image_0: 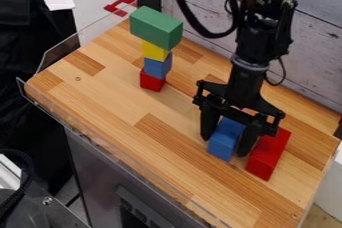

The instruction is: Put the blue arch on top of green rectangle

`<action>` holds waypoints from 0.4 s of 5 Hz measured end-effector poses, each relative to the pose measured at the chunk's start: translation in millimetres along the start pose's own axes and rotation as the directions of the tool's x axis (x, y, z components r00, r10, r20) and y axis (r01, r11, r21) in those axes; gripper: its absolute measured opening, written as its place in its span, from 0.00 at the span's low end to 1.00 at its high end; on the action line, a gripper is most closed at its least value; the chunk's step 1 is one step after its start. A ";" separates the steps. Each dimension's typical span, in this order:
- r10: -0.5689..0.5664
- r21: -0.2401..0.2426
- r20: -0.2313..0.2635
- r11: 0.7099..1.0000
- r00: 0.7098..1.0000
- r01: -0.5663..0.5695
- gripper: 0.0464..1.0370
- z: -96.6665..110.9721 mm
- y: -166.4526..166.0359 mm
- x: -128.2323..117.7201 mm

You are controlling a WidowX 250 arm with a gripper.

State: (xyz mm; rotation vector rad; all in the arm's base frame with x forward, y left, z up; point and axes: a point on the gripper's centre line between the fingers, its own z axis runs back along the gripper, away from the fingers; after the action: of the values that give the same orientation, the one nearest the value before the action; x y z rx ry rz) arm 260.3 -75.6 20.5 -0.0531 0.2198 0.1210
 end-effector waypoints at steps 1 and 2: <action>0.003 -0.001 0.003 1.000 1.000 -0.003 0.52 -0.7 0.4 0.7; 0.013 0.023 -0.012 1.000 1.000 -0.013 0.52 4.7 4.2 -3.7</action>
State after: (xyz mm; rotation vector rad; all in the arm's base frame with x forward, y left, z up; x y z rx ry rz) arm 257.3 -71.5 25.8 -0.0292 0.2341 0.1314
